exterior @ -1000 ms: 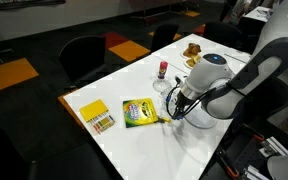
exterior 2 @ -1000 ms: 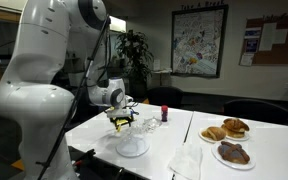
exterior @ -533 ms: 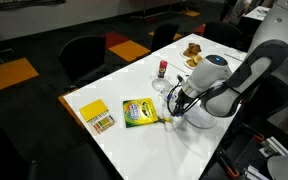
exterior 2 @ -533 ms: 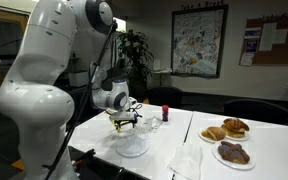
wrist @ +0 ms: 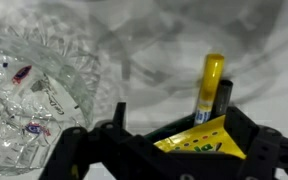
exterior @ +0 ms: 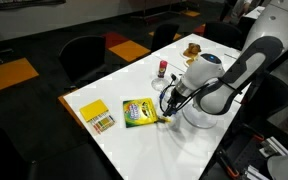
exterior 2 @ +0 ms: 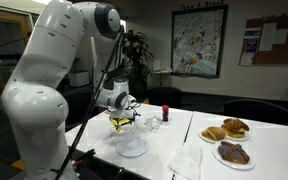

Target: Pick up two of the crayons and put them to the right

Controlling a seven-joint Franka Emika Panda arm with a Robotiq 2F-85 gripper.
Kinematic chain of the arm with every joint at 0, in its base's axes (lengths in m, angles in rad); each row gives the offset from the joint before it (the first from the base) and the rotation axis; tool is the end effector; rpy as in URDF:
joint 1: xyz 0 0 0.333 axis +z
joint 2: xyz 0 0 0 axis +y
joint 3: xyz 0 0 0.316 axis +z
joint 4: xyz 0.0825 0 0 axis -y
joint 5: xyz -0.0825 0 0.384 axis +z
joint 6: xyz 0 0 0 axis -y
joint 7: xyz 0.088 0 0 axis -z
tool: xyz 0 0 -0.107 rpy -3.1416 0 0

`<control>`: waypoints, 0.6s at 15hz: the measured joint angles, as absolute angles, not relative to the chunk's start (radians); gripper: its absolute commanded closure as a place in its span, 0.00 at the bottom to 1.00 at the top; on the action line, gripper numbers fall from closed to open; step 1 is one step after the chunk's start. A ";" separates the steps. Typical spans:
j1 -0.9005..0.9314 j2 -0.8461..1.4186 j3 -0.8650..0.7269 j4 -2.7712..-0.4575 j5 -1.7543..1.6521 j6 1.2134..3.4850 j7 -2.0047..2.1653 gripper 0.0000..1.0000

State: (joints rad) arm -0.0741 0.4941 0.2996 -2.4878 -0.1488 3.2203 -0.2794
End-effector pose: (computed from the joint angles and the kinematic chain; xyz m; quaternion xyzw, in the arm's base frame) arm 0.4618 0.1326 0.1357 -0.9444 -0.2935 -0.1355 0.0598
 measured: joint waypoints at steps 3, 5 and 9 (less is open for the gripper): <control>-0.113 0.499 0.354 -2.475 -0.149 3.172 -0.275 0.00; -0.113 0.491 0.357 -2.473 -0.146 3.110 -0.257 0.00; -0.118 0.446 0.352 -2.472 -0.131 3.004 -0.253 0.00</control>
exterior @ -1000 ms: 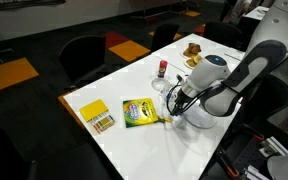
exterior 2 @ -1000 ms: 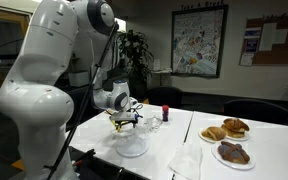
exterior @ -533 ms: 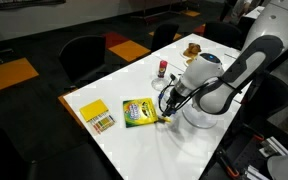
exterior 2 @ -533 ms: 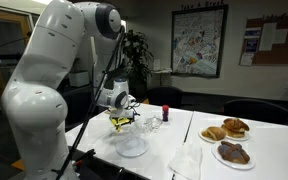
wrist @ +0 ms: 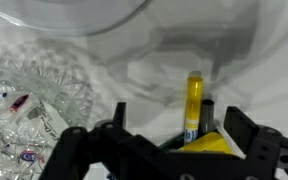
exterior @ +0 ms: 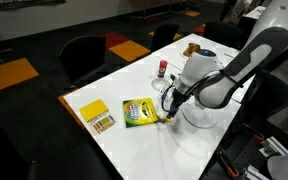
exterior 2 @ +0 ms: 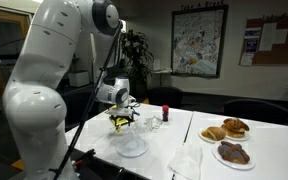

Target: Pick up two of the crayons and put them to the right

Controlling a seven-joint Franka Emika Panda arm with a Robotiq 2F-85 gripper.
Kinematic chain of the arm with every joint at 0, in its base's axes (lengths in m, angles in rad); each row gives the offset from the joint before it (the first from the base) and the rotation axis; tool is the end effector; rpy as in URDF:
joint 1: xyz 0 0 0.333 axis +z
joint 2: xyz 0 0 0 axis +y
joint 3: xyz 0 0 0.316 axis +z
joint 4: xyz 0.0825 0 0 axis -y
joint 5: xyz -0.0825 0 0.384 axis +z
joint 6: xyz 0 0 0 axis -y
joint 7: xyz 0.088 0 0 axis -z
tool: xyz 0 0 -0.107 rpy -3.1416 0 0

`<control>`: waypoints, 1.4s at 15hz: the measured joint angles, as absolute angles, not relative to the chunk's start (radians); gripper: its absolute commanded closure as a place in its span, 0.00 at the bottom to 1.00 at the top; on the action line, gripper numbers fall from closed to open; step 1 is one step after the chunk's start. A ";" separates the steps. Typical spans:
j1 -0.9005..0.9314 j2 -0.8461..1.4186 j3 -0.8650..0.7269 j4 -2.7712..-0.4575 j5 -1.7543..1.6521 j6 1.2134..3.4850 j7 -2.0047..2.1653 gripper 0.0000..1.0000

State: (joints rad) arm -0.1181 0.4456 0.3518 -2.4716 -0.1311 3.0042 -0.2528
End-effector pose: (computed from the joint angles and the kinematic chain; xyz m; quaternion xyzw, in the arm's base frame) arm 0.4603 0.1331 0.1425 -0.9554 -0.2825 -0.0616 0.0601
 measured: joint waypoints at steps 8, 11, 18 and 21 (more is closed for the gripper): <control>0.074 0.429 0.314 -2.454 -0.128 2.915 -0.147 0.00; 0.209 0.429 0.250 -2.431 -0.140 2.870 -0.058 0.00; 0.387 0.406 0.119 -2.390 -0.210 2.821 0.119 0.00; 0.416 0.375 0.113 -2.408 -0.222 2.814 0.169 0.00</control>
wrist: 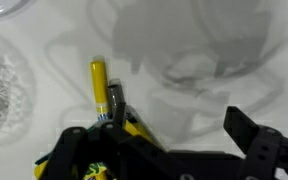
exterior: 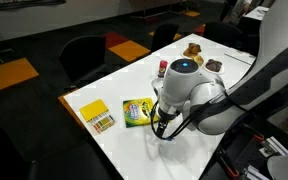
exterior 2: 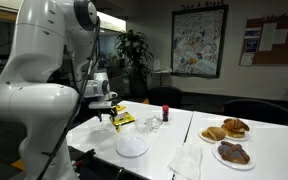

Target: Pick up two of the crayons and put them to the right

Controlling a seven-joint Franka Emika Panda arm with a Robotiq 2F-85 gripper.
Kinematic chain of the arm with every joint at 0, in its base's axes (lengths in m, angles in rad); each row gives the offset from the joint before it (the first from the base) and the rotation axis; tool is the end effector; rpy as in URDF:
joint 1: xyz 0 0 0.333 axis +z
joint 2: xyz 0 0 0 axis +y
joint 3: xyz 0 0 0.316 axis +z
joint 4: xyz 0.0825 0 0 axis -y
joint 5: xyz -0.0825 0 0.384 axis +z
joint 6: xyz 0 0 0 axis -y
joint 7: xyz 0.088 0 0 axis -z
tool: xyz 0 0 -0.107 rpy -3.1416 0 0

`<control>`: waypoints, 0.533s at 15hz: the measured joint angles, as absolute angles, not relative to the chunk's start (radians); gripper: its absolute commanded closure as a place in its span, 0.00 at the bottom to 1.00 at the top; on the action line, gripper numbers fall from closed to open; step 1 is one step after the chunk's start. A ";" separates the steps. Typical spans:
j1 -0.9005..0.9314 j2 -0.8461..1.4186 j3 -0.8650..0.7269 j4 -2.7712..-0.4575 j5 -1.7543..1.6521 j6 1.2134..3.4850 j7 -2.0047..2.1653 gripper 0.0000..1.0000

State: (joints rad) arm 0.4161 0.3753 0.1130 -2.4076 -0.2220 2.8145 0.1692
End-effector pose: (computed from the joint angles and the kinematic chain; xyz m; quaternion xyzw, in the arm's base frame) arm 0.4206 0.2621 0.1632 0.9607 0.2764 0.0235 0.0094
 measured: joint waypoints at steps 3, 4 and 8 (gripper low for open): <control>0.429 0.352 0.121 -2.425 -0.223 2.815 0.183 0.00; 0.429 0.347 0.121 -2.428 -0.223 2.815 0.183 0.00; 0.429 0.346 0.121 -2.429 -0.223 2.818 0.183 0.00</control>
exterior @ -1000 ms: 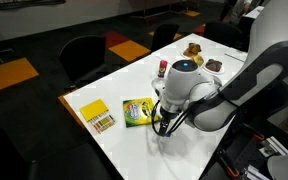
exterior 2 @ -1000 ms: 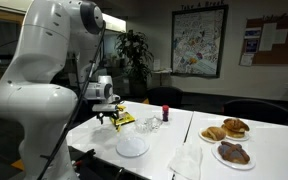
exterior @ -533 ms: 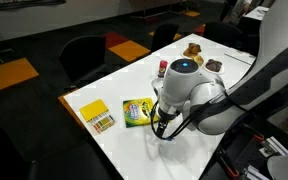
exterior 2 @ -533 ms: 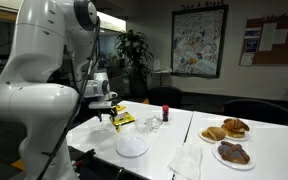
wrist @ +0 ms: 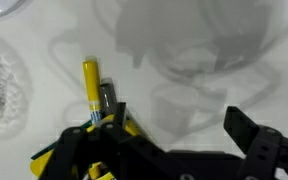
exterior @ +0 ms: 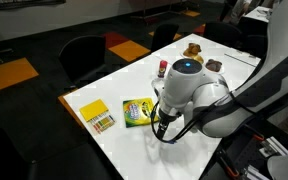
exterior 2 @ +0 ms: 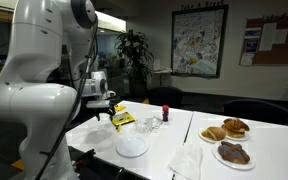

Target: Pick up two of the crayons and put them to the right

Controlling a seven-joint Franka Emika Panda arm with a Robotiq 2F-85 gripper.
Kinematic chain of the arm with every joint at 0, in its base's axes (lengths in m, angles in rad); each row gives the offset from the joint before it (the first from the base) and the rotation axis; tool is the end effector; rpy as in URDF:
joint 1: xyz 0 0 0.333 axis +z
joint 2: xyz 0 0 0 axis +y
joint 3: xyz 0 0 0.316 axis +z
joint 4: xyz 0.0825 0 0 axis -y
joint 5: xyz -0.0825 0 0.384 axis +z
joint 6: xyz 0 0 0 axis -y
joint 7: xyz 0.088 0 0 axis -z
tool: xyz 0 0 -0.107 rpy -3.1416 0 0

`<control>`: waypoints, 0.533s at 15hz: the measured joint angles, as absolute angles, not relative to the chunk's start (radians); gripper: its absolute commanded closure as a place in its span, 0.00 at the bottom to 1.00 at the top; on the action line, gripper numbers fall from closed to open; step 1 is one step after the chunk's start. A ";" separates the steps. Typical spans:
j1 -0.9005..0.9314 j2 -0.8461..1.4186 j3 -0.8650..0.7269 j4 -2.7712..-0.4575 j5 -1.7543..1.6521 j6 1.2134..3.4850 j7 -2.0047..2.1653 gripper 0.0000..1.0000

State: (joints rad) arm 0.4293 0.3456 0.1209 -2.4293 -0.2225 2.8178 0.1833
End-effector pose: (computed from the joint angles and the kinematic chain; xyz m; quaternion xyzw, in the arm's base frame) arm 0.4114 0.2688 0.1716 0.9595 0.2802 0.0292 0.0075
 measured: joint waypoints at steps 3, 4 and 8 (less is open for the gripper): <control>0.430 0.341 0.121 -2.434 -0.230 2.827 0.184 0.00; 0.430 0.337 0.120 -2.440 -0.233 2.830 0.185 0.00; 0.430 0.309 0.119 -2.486 -0.238 2.835 0.187 0.00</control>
